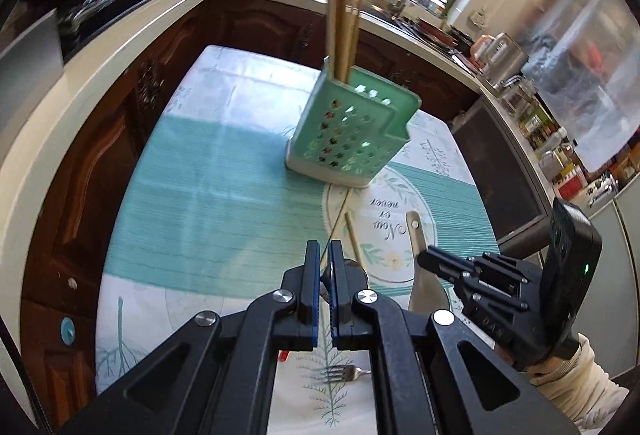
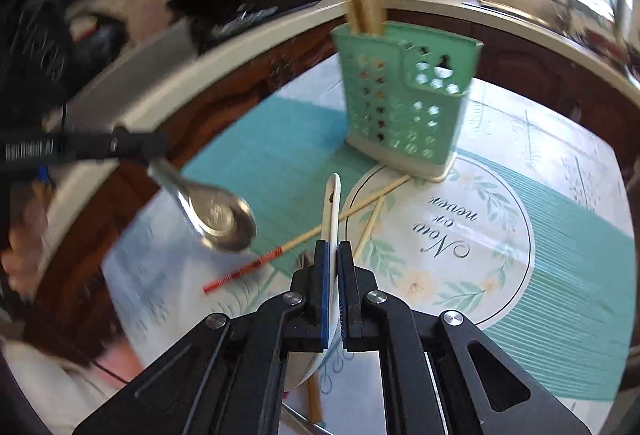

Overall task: Organize utensils
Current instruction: 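Carry the spoon and chopstick to the green basket and release both grippers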

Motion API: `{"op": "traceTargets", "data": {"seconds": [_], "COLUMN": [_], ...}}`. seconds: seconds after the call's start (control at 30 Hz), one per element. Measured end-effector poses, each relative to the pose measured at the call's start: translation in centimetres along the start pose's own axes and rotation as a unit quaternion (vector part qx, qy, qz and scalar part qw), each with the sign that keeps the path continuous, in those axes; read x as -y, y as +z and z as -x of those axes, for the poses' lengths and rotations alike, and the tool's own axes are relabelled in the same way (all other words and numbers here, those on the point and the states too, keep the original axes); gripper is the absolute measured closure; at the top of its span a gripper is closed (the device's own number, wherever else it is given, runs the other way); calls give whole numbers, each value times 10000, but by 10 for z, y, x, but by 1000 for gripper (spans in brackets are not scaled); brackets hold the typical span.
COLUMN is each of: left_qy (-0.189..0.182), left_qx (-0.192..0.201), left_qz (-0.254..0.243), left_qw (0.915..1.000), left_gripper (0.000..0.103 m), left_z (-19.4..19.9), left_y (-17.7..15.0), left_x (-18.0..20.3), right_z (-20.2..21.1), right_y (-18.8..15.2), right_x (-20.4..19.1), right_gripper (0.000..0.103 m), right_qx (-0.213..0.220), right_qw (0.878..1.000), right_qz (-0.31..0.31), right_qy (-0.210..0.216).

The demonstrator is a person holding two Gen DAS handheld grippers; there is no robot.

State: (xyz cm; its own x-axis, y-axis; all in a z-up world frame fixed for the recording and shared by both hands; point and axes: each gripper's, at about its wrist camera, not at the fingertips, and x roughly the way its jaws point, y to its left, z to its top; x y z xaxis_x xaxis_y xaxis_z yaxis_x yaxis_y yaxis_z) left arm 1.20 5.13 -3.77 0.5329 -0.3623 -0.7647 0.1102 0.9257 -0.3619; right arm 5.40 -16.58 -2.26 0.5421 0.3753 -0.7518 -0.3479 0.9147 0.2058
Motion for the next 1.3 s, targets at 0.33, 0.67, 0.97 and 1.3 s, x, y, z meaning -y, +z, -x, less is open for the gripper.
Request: {"op": "traceTargets", "data": {"seconds": [0.33,0.67,0.97,1.3], "left_qy": [410,753,949,1226], "left_qx": [119,250,837,846], "left_qz": [-1003,-1230,-1410,-1664], "left_qw": [9940,9892,9819,9747], "left_gripper": [102,102,102,102], "left_z": [-5,-18,-24,-76], "left_y": [63,108,146,171], "left_x": [68,98,126,136], "right_z": [45,36,17,-41], "right_y": [54,98,117,146], "right_x": [26,51,51,55], "right_gripper": [100,100,100,100], "right_qx": [1527,2248,2938,2889], "right_qw": [9845,9675,9413,9402], "right_qz": [-499,-367,66,171], "right_qy": [-700,-1095,-1658,-1799]}}
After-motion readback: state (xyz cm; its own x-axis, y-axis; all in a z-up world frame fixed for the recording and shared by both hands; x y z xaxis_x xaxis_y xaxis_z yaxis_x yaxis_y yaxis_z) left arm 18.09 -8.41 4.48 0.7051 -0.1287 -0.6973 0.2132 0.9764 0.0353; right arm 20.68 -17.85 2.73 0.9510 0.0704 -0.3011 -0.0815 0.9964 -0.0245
